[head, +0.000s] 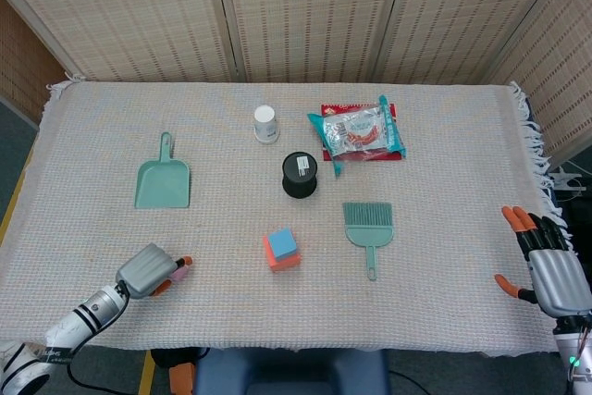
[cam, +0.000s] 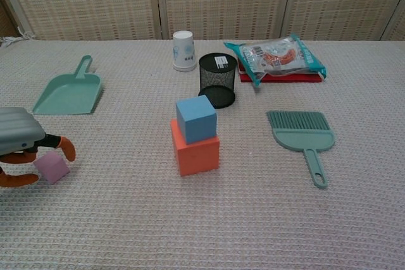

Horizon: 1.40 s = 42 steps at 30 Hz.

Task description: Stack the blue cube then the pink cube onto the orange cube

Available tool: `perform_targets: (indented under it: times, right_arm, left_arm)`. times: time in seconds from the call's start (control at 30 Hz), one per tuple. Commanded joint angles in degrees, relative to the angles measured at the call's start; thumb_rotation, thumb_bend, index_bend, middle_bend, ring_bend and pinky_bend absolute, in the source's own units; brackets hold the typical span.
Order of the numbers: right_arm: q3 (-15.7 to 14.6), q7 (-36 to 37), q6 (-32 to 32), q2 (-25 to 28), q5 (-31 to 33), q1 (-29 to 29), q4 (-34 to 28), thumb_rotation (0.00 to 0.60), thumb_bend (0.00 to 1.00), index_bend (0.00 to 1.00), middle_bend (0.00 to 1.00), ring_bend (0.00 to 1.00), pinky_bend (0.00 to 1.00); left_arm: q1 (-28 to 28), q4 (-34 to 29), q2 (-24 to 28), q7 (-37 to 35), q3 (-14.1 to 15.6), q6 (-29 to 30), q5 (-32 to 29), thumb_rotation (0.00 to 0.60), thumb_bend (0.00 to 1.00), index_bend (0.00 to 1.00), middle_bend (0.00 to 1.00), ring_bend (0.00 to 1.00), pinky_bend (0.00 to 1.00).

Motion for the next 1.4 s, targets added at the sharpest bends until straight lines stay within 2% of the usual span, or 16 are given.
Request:
perform_targets:
  times: [0.03, 0.27, 0.37, 0.5, 0.7, 0.87, 1.13, 1.4]
  right_arm:
    - [0.00, -0.07, 0.03, -0.01, -0.01, -0.01, -0.03, 0.600, 0.09, 0.00, 0.00, 0.00, 0.00]
    - [0.01, -0.33, -0.15, -0.13, 0.13, 0.08, -0.02, 0.600, 0.09, 0.00, 0.00, 0.00, 0.00]
    - [0.03, -0.35, -0.15, -0.14, 0.16, 0.08, -0.02, 0.600, 0.09, 0.00, 0.00, 0.00, 0.00]
    - [0.03, -0.31, -0.02, -0.11, 0.12, 0.02, -0.05, 0.600, 0.09, 0.00, 0.00, 0.00, 0.00]
    - [0.05, -0.26, 0.05, -0.12, 0.13, 0.00, -0.01, 0.600, 0.09, 0.00, 0.00, 0.00, 0.00]
    - [0.26, -0.07, 0.16, -0.47, -0.04, 0.19, 0.21, 0.600, 0.09, 0.00, 0.00, 0.00, 0.00]
    - [0.83, 4.36, 3.87, -1.33, -2.75, -0.47, 2.21, 0.600, 0.09, 0.00, 0.00, 0.00, 0.00]
    - [1.45, 3.88, 3.82, -0.73, -0.53, -0.94, 1.88, 0.600, 0.09, 0.00, 0.00, 0.00, 0.00]
  left_arm:
    - [0.30, 1.06, -0.58, 0.04, -0.35, 0.00, -0.06, 0.600, 0.37, 0.29, 1.00, 1.00, 1.00]
    - [0.73, 2.57, -1.32, -0.41, -0.85, 0.19, 0.13, 0.600, 0.37, 0.32, 1.00, 1.00, 1.00]
    - [0.81, 2.72, -1.43, -0.49, -0.90, 0.38, 0.25, 0.600, 0.37, 0.38, 1.00, 1.00, 1.00]
    - [1.50, 3.70, -2.20, -1.47, -1.59, 2.51, 0.74, 0.600, 0.37, 0.54, 1.00, 1.00, 1.00]
    - [1.35, 3.73, -1.05, -3.15, -2.82, 5.48, 2.11, 0.600, 0.37, 0.57, 1.00, 1.00, 1.00]
    - [-0.68, 0.29, 2.26, -3.69, -5.29, 7.45, 3.44, 0.600, 0.37, 0.58, 1.00, 1.00, 1.00]
    - [-6.53, -10.21, 7.73, -2.21, -10.68, 0.04, -1.06, 0.600, 0.37, 0.57, 1.00, 1.00, 1.00]
    - [-11.38, -16.10, 8.15, 3.66, -14.86, -7.51, -6.60, 0.600, 0.37, 0.57, 1.00, 1.00, 1.00]
